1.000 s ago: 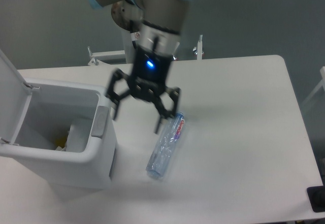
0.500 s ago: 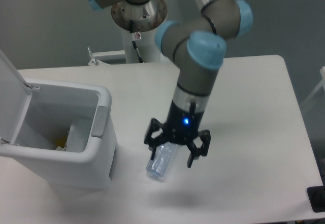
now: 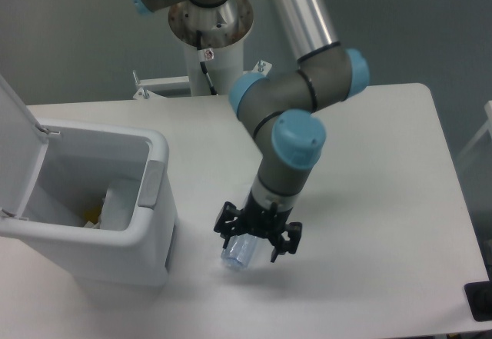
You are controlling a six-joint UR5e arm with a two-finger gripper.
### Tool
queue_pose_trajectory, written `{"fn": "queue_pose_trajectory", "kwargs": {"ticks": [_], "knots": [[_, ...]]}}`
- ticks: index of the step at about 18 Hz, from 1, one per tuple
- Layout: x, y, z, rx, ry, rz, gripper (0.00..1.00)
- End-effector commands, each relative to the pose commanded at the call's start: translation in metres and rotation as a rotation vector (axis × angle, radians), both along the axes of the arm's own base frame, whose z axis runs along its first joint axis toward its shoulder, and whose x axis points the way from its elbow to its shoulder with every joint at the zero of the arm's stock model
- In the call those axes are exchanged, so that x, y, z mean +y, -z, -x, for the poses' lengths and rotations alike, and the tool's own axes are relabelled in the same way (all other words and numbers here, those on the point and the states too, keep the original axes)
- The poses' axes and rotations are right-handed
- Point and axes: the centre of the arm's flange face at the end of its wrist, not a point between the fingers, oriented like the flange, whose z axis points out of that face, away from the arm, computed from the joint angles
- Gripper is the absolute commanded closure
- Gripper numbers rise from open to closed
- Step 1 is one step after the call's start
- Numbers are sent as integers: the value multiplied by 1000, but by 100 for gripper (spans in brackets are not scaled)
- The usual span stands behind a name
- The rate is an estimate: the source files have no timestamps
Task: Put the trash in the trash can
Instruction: 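Move the gripper over the water bottle and lower around it, then close the gripper on the bottle and lift it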
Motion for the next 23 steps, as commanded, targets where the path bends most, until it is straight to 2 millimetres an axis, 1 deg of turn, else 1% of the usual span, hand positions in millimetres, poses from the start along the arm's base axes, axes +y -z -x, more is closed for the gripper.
{"fn": "queue_pose_trajectory", "kwargs": {"ticks": [2,5,6,8,10,11,14,15,16,20,21,23], "knots": [[6,12,-5,11,14,38,0],[7,22,-3,18,18,68,0],[9,30,-2,14,18,77,0],[17,37,-6,3,31,89,0],[18,39,-6,-16,33,109,0],[20,39,-5,-16,35,115,3],[18,39,-3,-6,35,137,18],[19,38,-4,1,38,139,25],[20,36,-3,5,38,139,34],[25,23,2,28,28,125,65],[26,21,3,31,24,123,70],[28,9,5,45,16,108,83]]}}
